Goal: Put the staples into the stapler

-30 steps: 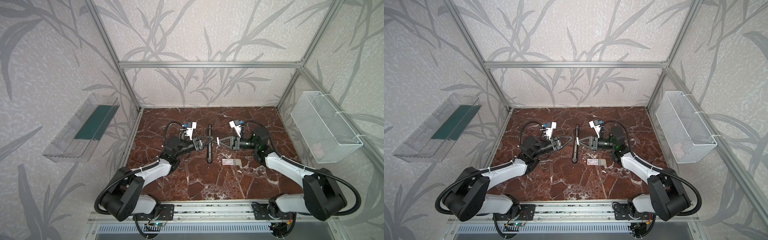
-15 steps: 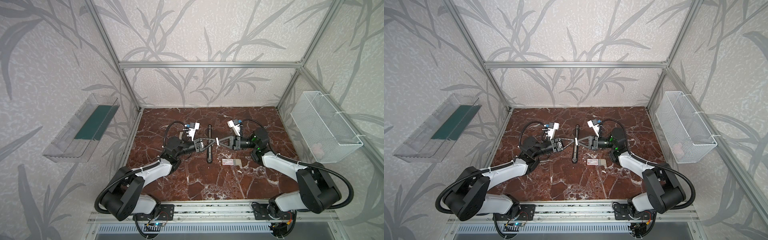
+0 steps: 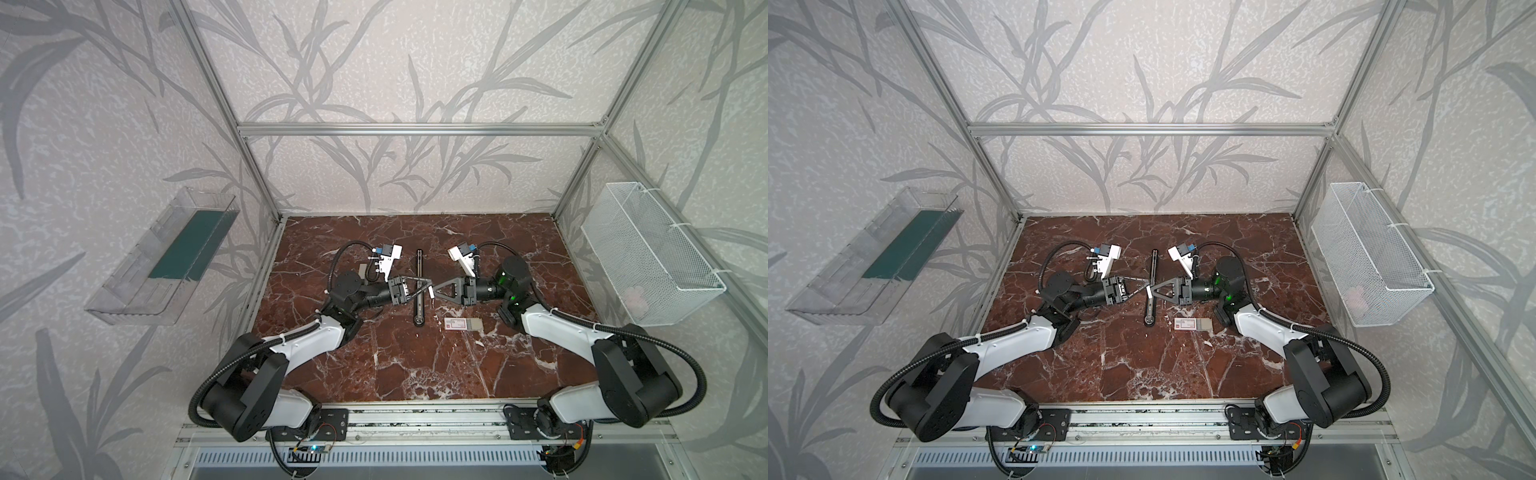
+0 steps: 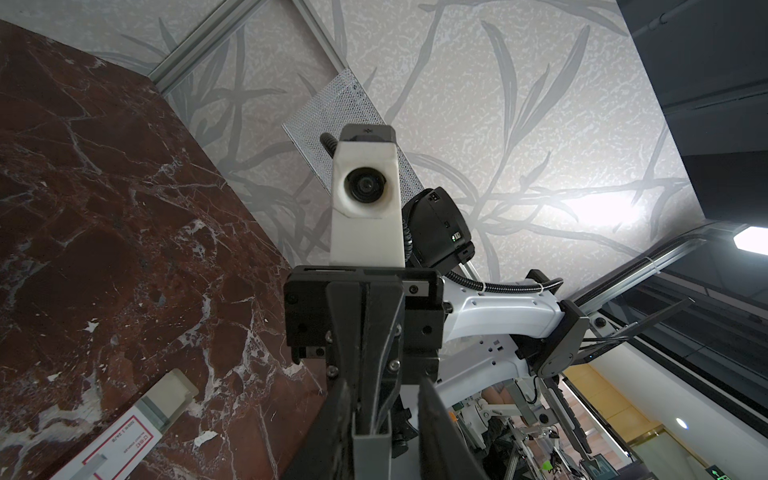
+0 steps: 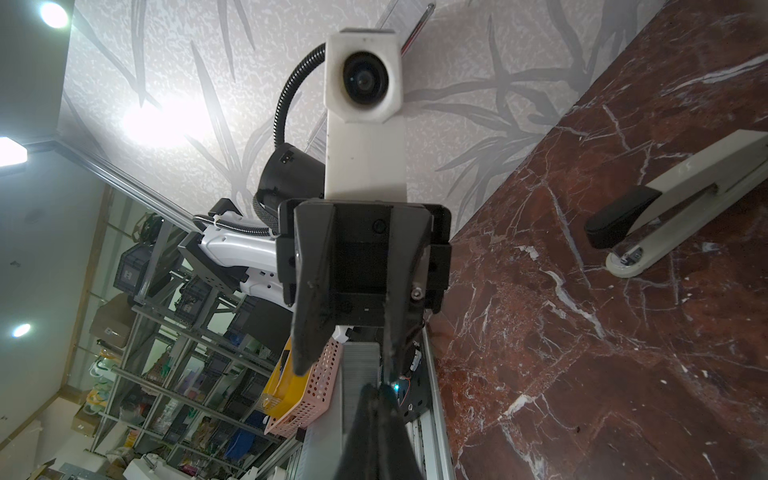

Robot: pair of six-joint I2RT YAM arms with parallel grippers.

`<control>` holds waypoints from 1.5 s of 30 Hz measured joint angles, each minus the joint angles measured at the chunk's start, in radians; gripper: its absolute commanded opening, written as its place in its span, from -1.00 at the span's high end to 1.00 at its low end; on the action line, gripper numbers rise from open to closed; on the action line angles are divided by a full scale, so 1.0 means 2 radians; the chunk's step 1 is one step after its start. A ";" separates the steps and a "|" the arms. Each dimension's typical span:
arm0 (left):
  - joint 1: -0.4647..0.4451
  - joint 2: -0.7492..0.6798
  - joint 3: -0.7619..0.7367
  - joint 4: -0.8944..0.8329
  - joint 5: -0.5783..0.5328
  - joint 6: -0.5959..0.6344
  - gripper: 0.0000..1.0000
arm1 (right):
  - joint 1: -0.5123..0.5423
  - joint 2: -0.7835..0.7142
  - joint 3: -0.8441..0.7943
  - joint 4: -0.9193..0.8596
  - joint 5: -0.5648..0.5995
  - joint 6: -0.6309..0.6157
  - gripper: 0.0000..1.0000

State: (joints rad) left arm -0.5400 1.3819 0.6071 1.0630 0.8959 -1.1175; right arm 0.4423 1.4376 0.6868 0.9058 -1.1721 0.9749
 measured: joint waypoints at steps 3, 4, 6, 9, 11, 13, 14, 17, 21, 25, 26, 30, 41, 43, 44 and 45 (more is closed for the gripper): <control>0.000 0.000 0.000 -0.001 0.004 -0.001 0.27 | 0.000 0.000 0.000 -0.002 0.000 -0.001 1.00; 0.000 0.000 0.000 -0.002 0.006 -0.002 0.27 | 0.000 0.000 0.000 -0.003 0.000 -0.002 1.00; 0.000 0.000 0.000 -0.003 0.008 -0.002 0.32 | 0.000 0.000 0.000 -0.005 0.000 -0.002 1.00; 0.000 0.000 0.000 -0.007 0.010 -0.002 0.43 | 0.000 0.000 0.000 -0.006 0.000 -0.002 1.00; 0.000 0.000 0.000 -0.009 0.010 -0.002 0.49 | 0.000 0.000 0.000 -0.007 0.000 -0.002 1.00; 0.000 0.000 0.000 -0.011 0.010 -0.001 0.52 | 0.000 0.000 0.000 -0.006 0.000 -0.002 1.00; 0.000 0.000 0.000 -0.012 0.011 -0.001 0.50 | 0.000 0.000 0.000 -0.006 0.000 -0.002 1.00; 0.000 0.000 0.000 -0.011 0.011 -0.002 0.30 | -0.002 0.000 0.000 -0.006 0.000 0.001 1.00; 0.000 0.000 0.000 -0.015 0.012 -0.002 0.38 | -0.004 0.000 0.000 -0.001 0.000 0.002 1.00; 0.001 -0.001 0.000 -0.021 0.012 -0.002 0.53 | -0.004 0.000 0.000 0.004 0.000 0.003 1.00; 0.001 -0.001 0.000 -0.022 0.012 -0.002 0.57 | -0.004 0.000 0.000 0.005 0.000 0.003 1.00; 0.002 -0.001 0.000 -0.022 0.012 -0.003 0.67 | -0.004 0.000 0.000 0.005 -0.002 0.003 1.00; 0.003 0.001 0.000 -0.018 0.011 -0.010 0.70 | -0.005 0.000 0.000 -0.008 -0.004 -0.007 1.00; 0.003 0.002 0.000 -0.019 0.012 -0.010 0.72 | -0.005 -0.001 0.000 -0.011 -0.003 -0.010 0.99; 0.003 0.002 0.000 -0.019 0.012 -0.010 0.74 | -0.005 -0.001 0.000 -0.012 -0.003 -0.011 0.95; 0.003 0.003 0.000 -0.019 0.012 -0.010 0.74 | -0.005 -0.001 0.000 -0.014 -0.003 -0.012 0.93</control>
State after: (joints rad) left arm -0.5335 1.3876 0.6071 1.0248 0.9199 -1.1385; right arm 0.4328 1.4364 0.6868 0.8783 -1.1786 0.9512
